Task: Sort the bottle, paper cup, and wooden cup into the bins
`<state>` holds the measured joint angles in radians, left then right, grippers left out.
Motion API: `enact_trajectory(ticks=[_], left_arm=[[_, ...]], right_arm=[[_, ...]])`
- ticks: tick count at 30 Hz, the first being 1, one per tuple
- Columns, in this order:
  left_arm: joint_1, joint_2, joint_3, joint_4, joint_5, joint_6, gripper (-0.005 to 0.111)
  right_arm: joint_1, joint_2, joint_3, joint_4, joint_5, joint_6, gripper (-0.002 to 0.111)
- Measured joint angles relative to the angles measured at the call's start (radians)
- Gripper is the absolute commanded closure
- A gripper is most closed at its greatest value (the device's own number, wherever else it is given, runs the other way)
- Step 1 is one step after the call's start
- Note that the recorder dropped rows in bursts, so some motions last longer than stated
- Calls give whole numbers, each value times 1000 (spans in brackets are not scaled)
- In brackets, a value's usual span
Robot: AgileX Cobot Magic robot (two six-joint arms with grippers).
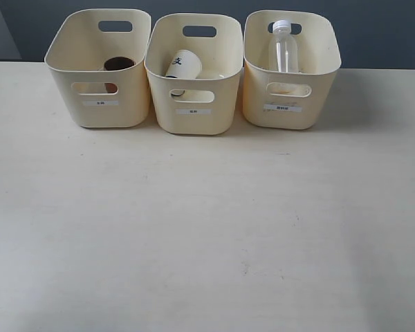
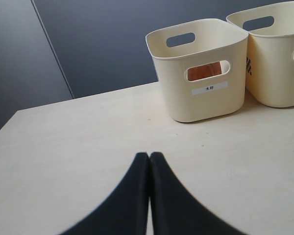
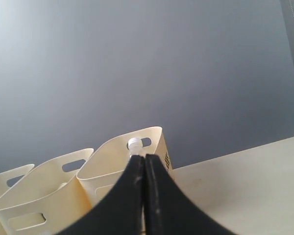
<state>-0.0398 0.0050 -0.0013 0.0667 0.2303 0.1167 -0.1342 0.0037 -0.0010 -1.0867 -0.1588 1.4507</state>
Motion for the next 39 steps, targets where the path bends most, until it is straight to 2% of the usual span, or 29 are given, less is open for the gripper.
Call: enact_trajectory(ticks=[4,10,13,17,20,23,26,39], left_arm=[[0,0,0,0,0,0,107],[0,0,0,0,0,0,107],[0,0,0,0,0,0,107],[0,0,0,0,0,0,107],[0,0,0,0,0,0,107],[0,0,0,0,0,0,107],[0,0,0,0,0,0,107],[0,0,0,0,0,0,107]], right_arm=[[0,0,0,93,0,-22,109],[0,0,0,495,28,-314,109],[0,0,0,783,132,-564,109],[0,0,0,1153,302,-1045,109],[0,0,0,1330,347,-1312,109],[0,0,0,1387,359,-1429,109],[0,0,0,1389,366,-1460,109],[0,0,0,1286,461,-1470,109]])
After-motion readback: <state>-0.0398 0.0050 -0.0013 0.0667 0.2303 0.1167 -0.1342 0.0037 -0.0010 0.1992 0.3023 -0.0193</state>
